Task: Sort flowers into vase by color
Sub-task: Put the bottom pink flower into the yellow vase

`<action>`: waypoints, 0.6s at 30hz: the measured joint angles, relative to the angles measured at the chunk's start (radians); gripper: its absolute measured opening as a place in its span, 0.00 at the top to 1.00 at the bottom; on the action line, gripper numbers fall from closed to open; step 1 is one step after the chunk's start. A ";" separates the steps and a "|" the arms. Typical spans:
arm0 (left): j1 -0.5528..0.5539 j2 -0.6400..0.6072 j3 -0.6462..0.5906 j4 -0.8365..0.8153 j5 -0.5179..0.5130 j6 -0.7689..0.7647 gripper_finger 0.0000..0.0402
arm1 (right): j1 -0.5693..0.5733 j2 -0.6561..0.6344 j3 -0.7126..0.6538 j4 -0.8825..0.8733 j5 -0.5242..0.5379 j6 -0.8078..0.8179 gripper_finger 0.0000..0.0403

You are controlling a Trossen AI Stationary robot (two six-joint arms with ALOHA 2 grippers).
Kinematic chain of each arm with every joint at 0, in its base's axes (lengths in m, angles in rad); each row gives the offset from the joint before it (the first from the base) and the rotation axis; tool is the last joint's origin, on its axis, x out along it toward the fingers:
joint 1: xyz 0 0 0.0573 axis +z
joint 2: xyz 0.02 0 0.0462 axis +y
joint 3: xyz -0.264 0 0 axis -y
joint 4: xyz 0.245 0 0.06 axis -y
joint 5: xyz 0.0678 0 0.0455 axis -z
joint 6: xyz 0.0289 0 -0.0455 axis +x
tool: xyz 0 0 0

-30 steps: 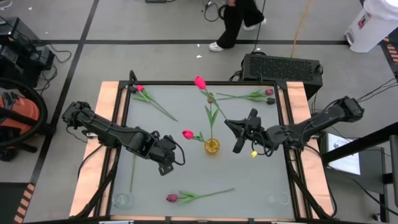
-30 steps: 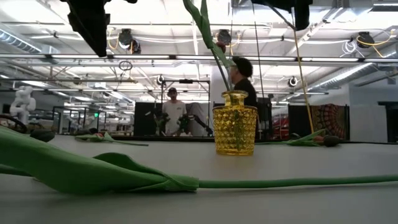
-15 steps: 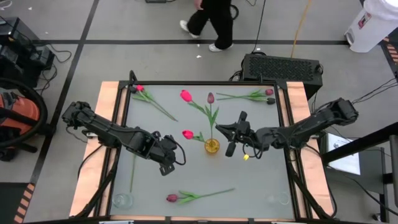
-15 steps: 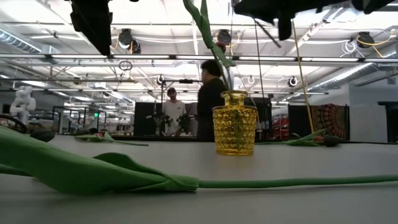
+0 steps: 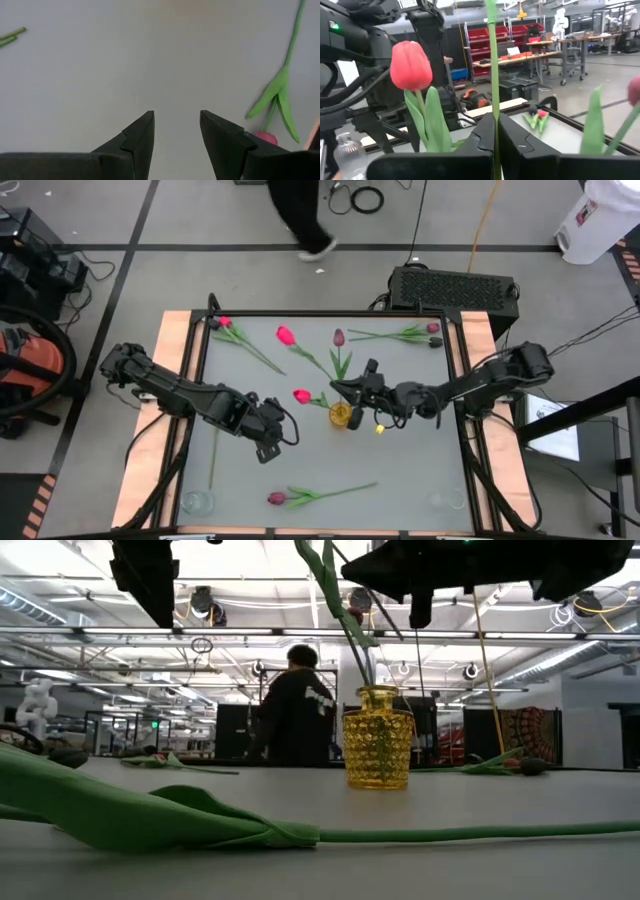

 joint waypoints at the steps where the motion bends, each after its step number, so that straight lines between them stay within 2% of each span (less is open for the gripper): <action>1: 0.002 0.000 0.000 0.000 0.007 -0.001 0.59 | 0.000 0.013 0.000 0.016 0.000 0.000 1.00; 18: 0.009 0.000 0.000 -0.003 0.036 0.001 0.59 | 0.000 0.179 0.000 0.196 0.000 0.025 1.00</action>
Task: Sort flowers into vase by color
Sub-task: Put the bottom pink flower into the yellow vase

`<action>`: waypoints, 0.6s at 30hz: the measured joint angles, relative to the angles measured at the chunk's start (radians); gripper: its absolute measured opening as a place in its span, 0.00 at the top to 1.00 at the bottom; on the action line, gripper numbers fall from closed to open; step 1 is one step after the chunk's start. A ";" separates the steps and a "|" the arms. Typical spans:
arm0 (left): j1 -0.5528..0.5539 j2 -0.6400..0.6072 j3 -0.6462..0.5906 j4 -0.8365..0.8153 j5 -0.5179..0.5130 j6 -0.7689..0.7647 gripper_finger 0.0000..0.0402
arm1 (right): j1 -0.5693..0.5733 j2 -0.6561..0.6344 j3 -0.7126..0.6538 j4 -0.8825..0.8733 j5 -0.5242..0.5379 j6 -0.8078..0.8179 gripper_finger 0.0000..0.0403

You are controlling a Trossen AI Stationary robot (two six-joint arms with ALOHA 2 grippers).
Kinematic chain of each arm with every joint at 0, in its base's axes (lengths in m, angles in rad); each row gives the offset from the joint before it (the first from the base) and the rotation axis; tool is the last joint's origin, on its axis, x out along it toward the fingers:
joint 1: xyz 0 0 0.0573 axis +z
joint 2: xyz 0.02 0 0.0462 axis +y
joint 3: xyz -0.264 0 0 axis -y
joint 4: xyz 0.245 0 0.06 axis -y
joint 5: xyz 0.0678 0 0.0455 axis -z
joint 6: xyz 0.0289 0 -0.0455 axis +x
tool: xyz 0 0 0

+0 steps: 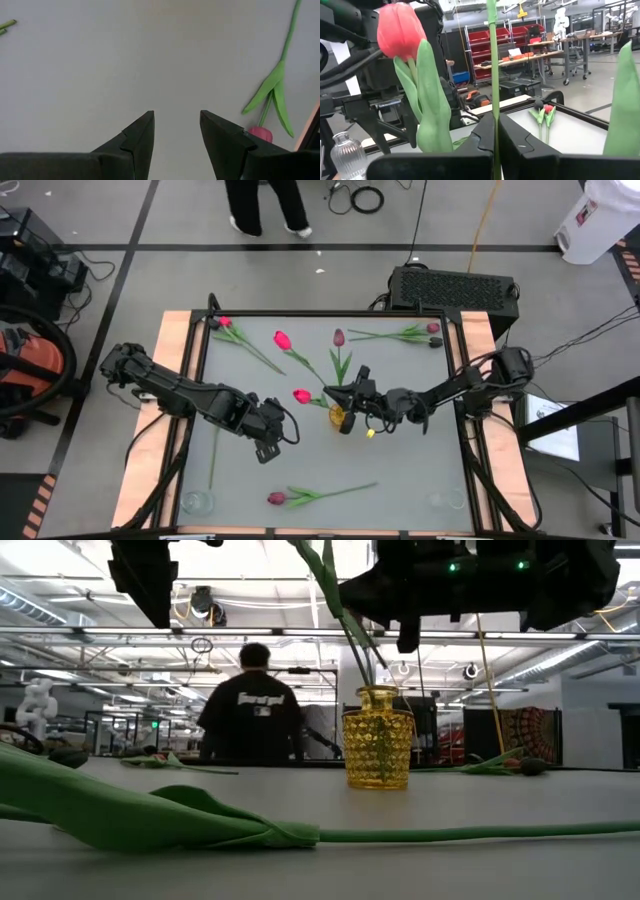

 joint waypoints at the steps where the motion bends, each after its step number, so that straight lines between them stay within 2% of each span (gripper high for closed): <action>1: 0.000 0.000 0.000 0.000 0.000 0.000 0.59 | 0.000 0.007 0.000 0.007 0.000 0.003 1.00; 18: 0.000 0.000 0.000 0.000 0.018 -0.002 0.59 | -0.002 0.072 0.000 0.066 0.001 -0.030 1.00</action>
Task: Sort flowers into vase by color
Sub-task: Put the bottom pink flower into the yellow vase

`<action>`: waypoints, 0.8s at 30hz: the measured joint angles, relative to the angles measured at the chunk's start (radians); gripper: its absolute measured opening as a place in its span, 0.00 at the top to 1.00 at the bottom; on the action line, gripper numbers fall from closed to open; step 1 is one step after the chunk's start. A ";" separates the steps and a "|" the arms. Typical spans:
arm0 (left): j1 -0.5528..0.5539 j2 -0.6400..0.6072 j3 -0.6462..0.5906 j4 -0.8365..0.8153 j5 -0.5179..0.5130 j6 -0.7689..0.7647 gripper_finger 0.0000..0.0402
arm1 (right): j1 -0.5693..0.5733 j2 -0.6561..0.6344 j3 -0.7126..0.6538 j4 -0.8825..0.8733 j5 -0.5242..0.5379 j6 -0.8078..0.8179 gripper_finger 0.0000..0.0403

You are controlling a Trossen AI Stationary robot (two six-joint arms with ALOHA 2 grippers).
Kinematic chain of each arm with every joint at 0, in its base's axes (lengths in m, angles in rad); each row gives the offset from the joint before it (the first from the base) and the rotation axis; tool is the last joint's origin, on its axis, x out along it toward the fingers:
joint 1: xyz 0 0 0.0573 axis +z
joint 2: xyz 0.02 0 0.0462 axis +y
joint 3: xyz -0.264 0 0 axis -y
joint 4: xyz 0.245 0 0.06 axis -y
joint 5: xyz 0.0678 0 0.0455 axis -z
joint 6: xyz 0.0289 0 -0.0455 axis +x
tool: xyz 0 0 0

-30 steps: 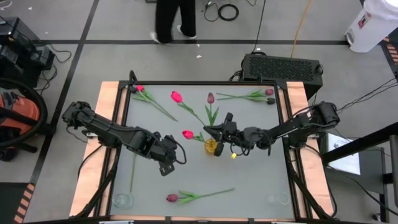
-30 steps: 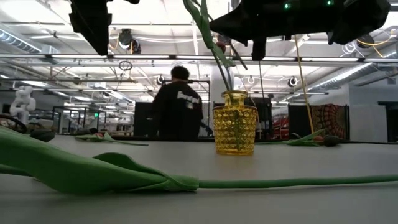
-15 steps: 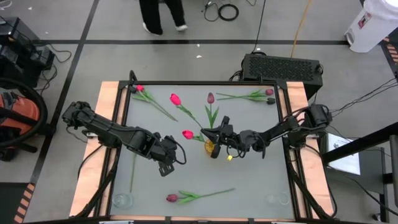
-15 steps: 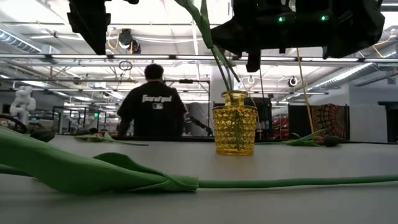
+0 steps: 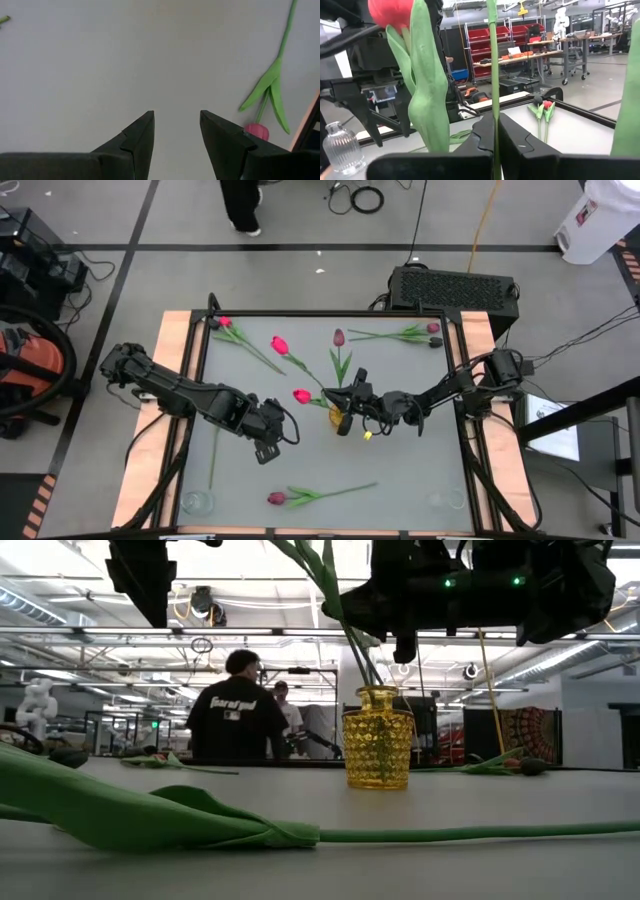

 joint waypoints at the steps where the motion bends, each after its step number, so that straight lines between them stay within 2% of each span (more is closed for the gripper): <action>1: 0.000 0.000 0.000 0.000 0.000 -0.003 0.59 | -0.003 0.000 0.000 -0.001 0.000 -0.001 1.00; 12: 0.000 0.000 0.000 0.002 0.004 -0.024 0.59 | -0.036 0.000 0.000 -0.031 0.004 0.012 1.00; 24: 0.000 0.000 0.000 0.002 0.004 -0.024 0.59 | -0.023 0.000 0.000 -0.080 -0.001 0.064 1.00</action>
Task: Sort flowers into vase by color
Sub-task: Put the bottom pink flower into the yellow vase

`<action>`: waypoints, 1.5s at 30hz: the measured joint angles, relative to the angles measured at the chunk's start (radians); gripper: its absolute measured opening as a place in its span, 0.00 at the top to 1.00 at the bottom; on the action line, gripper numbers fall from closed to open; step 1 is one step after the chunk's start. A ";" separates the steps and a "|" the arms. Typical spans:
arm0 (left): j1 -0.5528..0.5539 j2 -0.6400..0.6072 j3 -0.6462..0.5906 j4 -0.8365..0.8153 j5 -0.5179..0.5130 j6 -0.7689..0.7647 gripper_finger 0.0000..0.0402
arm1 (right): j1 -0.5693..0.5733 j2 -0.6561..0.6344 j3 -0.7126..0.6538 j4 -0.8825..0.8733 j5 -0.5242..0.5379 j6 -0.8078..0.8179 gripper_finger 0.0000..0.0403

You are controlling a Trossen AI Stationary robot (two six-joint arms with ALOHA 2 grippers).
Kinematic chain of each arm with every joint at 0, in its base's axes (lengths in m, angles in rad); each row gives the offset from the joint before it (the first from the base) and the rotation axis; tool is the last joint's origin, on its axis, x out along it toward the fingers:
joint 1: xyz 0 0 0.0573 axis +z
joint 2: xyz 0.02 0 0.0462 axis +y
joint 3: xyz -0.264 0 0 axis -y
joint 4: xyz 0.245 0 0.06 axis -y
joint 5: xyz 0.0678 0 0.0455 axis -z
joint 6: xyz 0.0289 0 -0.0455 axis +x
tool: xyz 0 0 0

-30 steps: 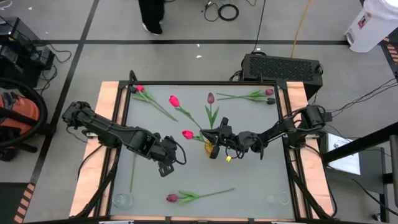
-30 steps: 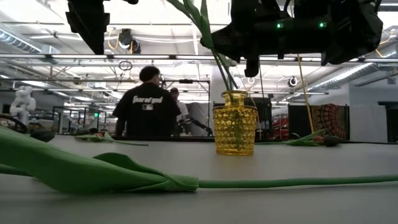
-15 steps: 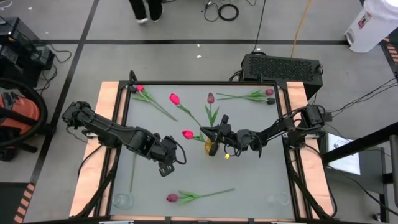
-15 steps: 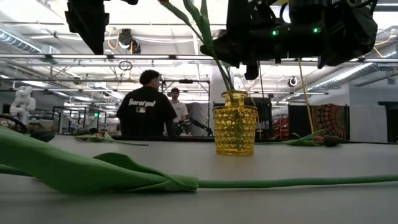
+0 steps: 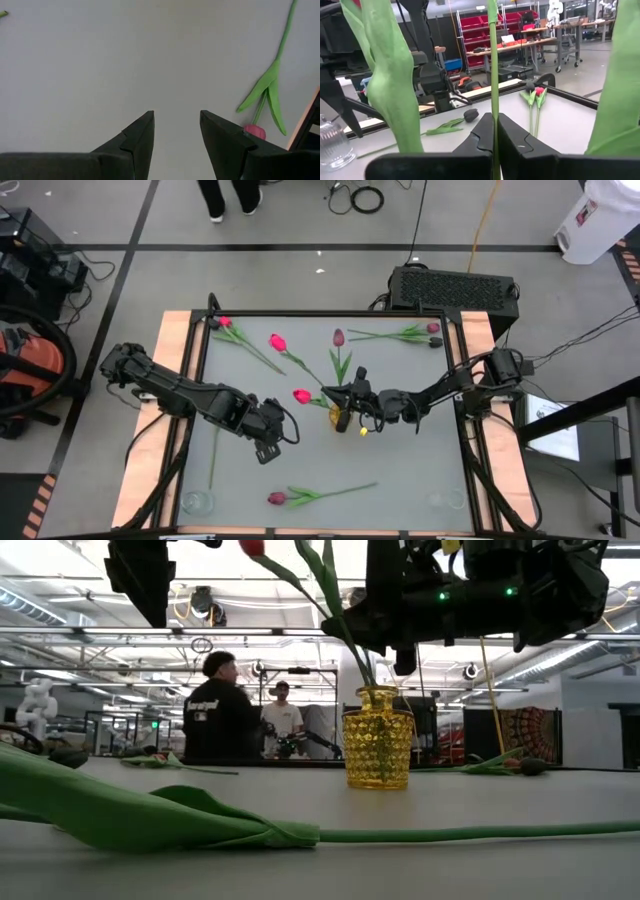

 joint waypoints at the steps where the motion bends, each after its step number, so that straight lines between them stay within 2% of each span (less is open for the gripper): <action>1: 0.000 0.000 0.000 0.000 0.000 0.000 0.59 | 0.000 0.000 0.000 0.000 0.000 0.000 1.00; 14: 0.000 0.000 0.000 0.000 0.000 0.001 0.59 | 0.013 0.000 0.000 -0.093 0.000 0.048 1.00; 34: 0.000 0.000 0.000 -0.001 0.000 0.001 0.59 | 0.040 0.000 0.000 -0.111 0.000 0.045 1.00; 45: 0.000 0.000 0.000 -0.004 -0.002 0.003 0.59 | 0.040 0.000 0.000 -0.110 0.000 0.038 0.94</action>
